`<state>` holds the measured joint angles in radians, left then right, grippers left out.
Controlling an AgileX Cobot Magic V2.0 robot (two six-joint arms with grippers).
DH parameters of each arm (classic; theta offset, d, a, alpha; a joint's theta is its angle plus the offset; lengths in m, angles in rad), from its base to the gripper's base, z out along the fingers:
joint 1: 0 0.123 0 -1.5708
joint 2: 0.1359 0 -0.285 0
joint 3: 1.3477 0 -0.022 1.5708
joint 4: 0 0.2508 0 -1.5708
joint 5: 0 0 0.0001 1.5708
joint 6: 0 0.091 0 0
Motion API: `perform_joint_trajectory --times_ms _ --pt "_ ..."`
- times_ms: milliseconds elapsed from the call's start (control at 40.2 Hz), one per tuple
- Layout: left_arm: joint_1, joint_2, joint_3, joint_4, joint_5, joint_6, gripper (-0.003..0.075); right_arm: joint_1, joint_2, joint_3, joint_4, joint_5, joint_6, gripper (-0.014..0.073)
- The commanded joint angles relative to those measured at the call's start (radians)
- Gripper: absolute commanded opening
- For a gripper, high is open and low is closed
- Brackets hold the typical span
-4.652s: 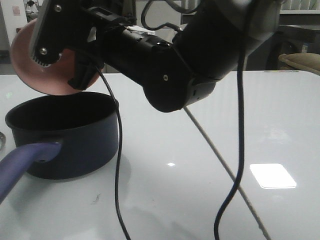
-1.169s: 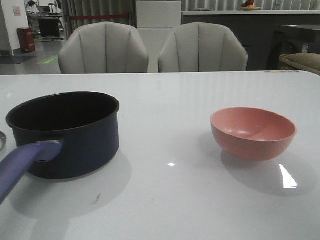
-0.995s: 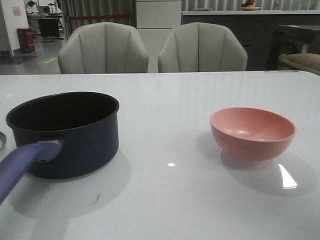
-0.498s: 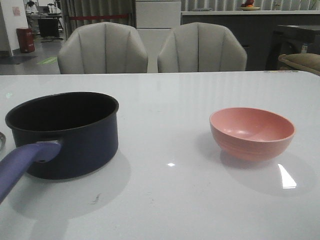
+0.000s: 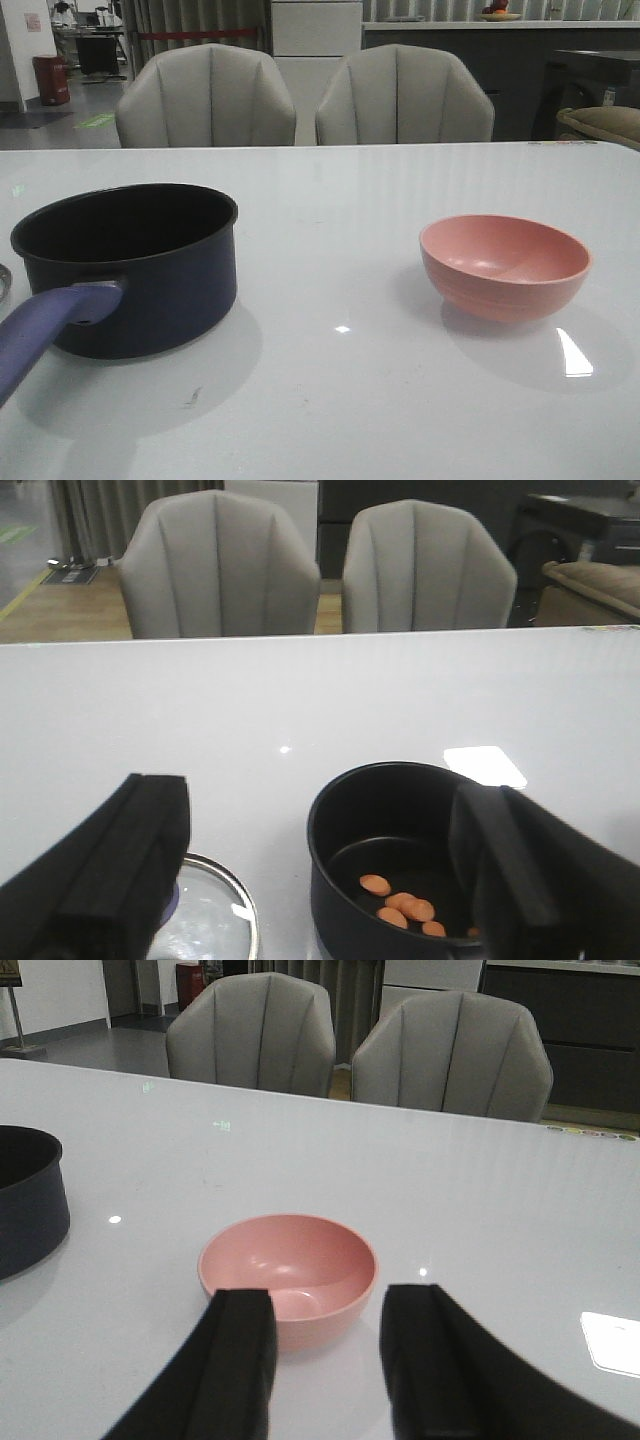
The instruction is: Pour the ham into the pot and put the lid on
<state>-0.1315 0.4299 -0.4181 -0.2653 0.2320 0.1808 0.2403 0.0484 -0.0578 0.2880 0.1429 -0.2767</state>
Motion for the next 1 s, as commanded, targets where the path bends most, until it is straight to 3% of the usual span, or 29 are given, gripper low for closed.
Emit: perform_joint_trajectory --times_ms 0,572,796,970 --pt "0.049 0.107 -0.111 -0.014 -0.029 -0.016 0.0576 -0.001 0.011 -0.027 0.0 -0.07 -0.008 0.0381" --pt "0.264 0.761 -0.574 -0.014 0.445 -0.016 0.0576 -0.001 0.011 -0.027 0.0 -0.07 -0.008 0.0381" --pt "0.326 0.944 -0.652 0.003 0.526 -0.018 0.0581 -0.001 0.011 -0.027 0.0 -0.07 -0.008 0.0381" --pt "0.332 1.052 -0.704 0.059 0.535 -0.018 0.0677 -0.001 0.011 -0.027 0.0 -0.07 -0.008 0.0381"
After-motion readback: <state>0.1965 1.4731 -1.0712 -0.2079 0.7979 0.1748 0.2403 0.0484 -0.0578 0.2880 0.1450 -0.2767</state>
